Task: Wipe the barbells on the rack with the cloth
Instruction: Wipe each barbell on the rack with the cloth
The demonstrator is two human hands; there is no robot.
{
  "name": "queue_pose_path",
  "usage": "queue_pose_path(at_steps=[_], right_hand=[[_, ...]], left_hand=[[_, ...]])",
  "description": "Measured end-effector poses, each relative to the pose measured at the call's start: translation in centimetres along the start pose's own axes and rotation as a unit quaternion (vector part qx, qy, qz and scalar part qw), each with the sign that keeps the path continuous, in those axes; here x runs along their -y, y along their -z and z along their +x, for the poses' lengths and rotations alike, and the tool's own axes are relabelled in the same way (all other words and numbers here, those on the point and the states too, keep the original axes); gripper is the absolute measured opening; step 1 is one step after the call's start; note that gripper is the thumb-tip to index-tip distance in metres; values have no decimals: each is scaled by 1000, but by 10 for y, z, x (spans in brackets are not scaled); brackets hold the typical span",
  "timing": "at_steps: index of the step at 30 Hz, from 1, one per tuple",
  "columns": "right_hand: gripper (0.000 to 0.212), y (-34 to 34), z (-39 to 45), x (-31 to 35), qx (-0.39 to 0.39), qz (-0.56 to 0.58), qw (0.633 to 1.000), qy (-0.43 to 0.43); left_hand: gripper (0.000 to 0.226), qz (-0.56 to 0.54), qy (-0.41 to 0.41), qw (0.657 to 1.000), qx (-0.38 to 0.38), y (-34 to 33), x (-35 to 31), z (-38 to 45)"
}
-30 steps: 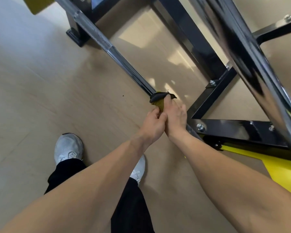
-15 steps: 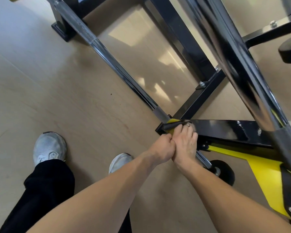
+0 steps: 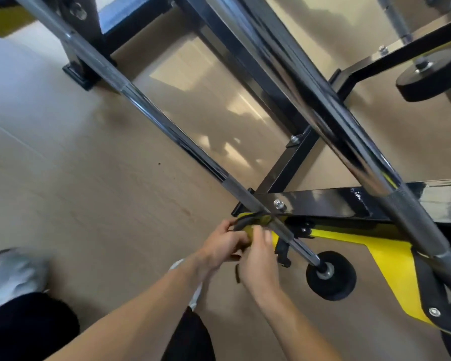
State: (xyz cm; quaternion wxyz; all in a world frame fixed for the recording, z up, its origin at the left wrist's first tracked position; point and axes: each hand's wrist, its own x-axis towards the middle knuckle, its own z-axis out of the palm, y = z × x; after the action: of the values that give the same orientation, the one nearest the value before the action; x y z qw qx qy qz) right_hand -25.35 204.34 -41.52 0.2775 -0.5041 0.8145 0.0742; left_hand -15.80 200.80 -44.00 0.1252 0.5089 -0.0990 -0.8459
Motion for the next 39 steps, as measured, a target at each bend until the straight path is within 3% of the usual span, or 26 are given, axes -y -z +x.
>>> queue_pose_path(at_steps=[3, 5, 7, 9, 11, 13, 16, 18, 20, 22, 24, 26, 30, 31, 33, 35, 37, 39], right_hand=[[37, -10, 3, 48, 85, 158, 984, 17], [40, -8, 8, 85, 147, 272, 951, 14], [38, -3, 13, 121, 198, 362, 911, 18], [41, 2, 21, 152, 270, 481, 834, -11], [46, 8, 30, 179, 342, 601, 716, -94], [46, 9, 39, 205, 365, 639, 666, -125], [51, 8, 52, 240, 372, 602, 702, -81], [66, 13, 66, 260, 352, 548, 757, -52], [65, 23, 80, 278, 302, 482, 822, -13], [48, 37, 96, 290, 199, 479, 854, 31], [37, 52, 114, 300, 95, 503, 856, 80], [30, 63, 132, 312, 8, 483, 862, 155], [32, 48, 161, 339, -158, 282, 929, 181], [36, 38, 166, 347, -139, 212, 947, 195], [62, 19, 175, 367, 6, 79, 966, 245], [73, 4, 183, 384, 151, 2, 952, 268], [66, -6, 195, 394, 164, -37, 948, 269], [62, -10, 204, 396, 152, -68, 953, 254]], left_hand=[[60, 63, -51, 996, -43, 45, -15, -20], [62, 72, -73, 992, -69, 79, -34, -39], [44, 81, -115, 988, -67, 115, -58, -60], [27, 110, -151, 981, -53, 150, -81, -79], [35, 151, -181, 970, -62, 178, -104, -94], [45, 183, -198, 961, -67, 200, -125, -106], [57, 212, -211, 953, -56, 224, -153, -116], [56, 228, -240, 939, -97, 240, -171, -112], [48, 271, -265, 912, -156, 255, -190, -104], [32, 293, -272, 901, -167, 270, -211, -96], [16, 333, -271, 887, -167, 284, -228, -90], [17, 355, -268, 880, -166, 295, -242, -85], [25, 386, -270, 868, -157, 308, -265, -77], [22, 419, -273, 850, -165, 311, -270, -72], [13, 504, -261, 803, -183, 312, -279, -63], [7, 595, -232, 738, -216, 314, -288, -57], [10, 656, -204, 679, -258, 316, -301, -56], [8, 648, -217, 654, -323, 316, -314, -65]])
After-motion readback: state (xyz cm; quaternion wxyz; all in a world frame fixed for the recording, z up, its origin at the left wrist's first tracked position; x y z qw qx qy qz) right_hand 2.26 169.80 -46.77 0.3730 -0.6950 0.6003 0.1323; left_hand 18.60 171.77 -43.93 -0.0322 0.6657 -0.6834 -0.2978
